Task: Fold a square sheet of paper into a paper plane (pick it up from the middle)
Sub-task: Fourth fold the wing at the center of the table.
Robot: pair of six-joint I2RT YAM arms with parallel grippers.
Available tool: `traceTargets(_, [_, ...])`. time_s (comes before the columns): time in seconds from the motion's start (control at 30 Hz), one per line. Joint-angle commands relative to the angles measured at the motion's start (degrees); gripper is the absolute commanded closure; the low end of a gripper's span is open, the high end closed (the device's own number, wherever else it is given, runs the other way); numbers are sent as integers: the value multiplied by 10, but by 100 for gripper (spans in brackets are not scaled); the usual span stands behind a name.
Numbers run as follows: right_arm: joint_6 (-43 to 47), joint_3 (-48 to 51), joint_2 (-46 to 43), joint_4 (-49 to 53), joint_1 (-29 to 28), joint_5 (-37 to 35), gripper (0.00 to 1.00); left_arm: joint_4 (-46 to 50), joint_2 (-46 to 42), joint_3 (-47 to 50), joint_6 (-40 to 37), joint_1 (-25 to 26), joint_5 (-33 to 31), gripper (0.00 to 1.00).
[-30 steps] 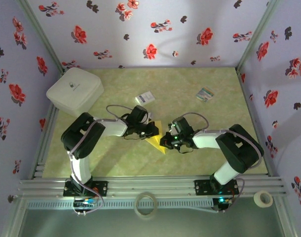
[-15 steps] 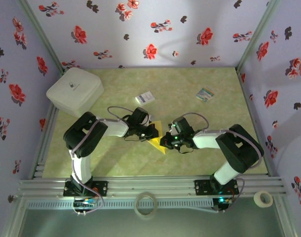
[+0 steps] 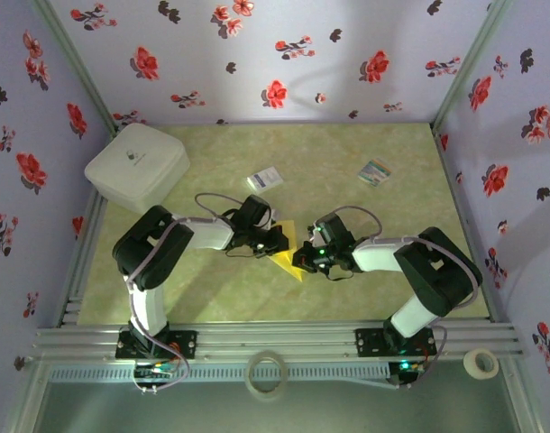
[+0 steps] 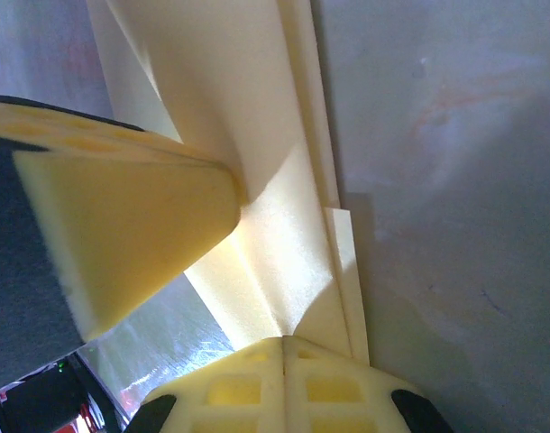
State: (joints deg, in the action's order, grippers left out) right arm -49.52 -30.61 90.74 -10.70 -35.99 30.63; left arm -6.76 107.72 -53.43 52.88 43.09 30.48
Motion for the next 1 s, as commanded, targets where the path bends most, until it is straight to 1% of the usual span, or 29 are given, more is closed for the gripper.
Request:
traceTargets(0.0, [9, 25, 9, 70, 6, -38, 100, 8, -14, 3, 10, 8, 2, 100])
traceTargets(0.17, [10, 25, 11, 70, 7, -38, 100, -17, -3, 16, 27, 15, 8, 100])
traceTargets(0.33, [9, 26, 13, 68, 7, -38, 100, -15, 5, 24, 27, 16, 8, 100])
traceTargets(0.53, [11, 27, 13, 69, 7, -38, 100, 7, 12, 14, 21, 14, -25, 100])
traceTargets(0.67, [13, 30, 13, 70, 7, -38, 100, 28, 7, 3, 18, 8, -44, 100])
traceTargets(0.83, [14, 31, 16, 66, 7, -32, 100, 50, 6, -21, 6, -5, -47, 100])
traceTargets(0.97, [13, 32, 22, 58, 7, -26, 100, 45, 13, -34, -2, -22, -45, 100])
